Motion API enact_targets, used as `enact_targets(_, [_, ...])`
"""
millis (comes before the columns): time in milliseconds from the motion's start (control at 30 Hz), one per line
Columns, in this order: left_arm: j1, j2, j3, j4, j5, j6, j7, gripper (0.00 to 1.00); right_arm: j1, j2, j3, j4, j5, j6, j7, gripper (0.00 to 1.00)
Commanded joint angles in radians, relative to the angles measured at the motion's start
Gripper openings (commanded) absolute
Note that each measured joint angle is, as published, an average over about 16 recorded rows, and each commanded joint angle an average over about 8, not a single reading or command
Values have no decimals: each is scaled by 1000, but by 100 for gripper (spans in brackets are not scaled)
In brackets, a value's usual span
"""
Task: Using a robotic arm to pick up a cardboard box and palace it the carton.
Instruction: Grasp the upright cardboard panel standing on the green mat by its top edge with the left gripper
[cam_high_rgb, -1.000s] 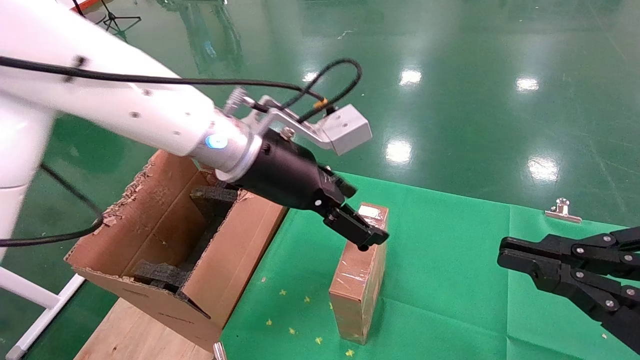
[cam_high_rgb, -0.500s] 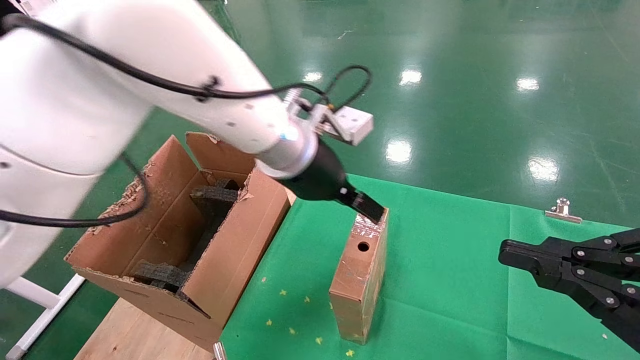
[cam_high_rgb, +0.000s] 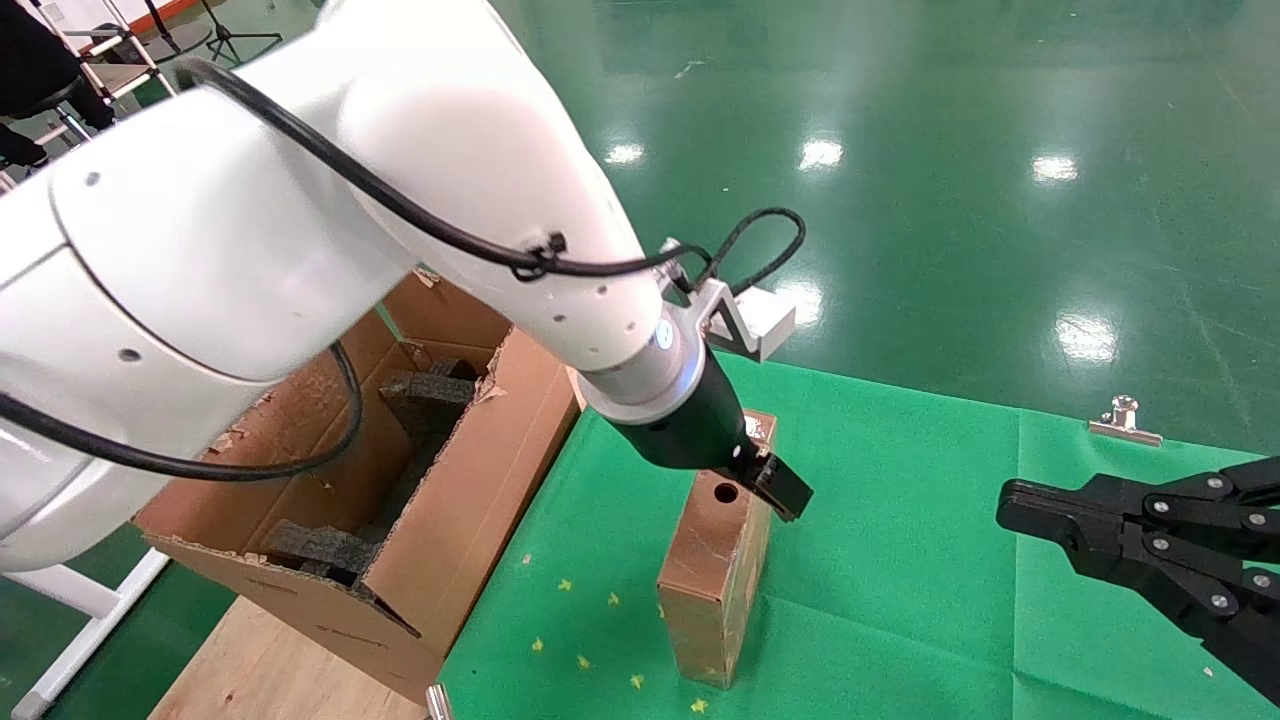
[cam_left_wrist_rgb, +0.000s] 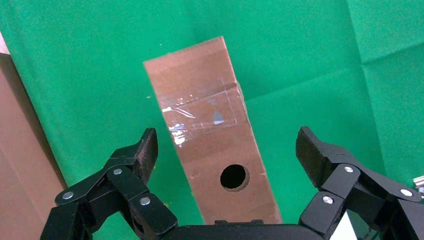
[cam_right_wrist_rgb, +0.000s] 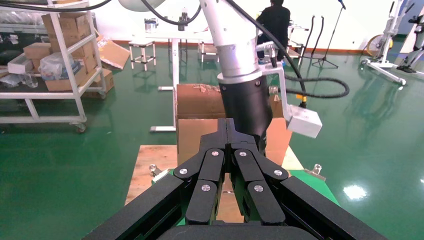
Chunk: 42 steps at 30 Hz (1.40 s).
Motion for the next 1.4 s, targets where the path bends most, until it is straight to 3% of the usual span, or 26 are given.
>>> enact_targets(33, [1,9,18,0,1,-4,-13,100,0,0,0,0,0,0,0,0])
enact_targets(167, [2,14,45,0,7,-7,-19,100,0,0,0,0,0,0,0,1])
enact_targets(200, [1,15,51,0,8,-7,-19,100,0,0,0,0,0,0,0,7])
enact_targets(300, [0,19,63,1,10,-7,-17,100,0,0,0,0,0,0,0,45])
enact_targets(367, [-1,21,67,1,11,-8,-16,83,0,0,0,0,0,0,0,70])
enact_targets(433, [-1,21,67,1,11,-8,-16,58,0,0,0,0,0,0,0,94])
enact_targets(467, [-1,20,66,1,11,-8,-16,45,0,0,0,0,0,0,0,100])
enact_targets(567, [-1,19,63,1,11,-7,-17,8,0,0,0,0,0,0,0,100])
enact_targets(633, [-1,19,61,1,11,-7,-17,0,0,0,0,0,0,0,0,100])
enact_targets(1400, [1,15,52,3,9,-7,-18,0,0,0,0,0,0,0,0,100])
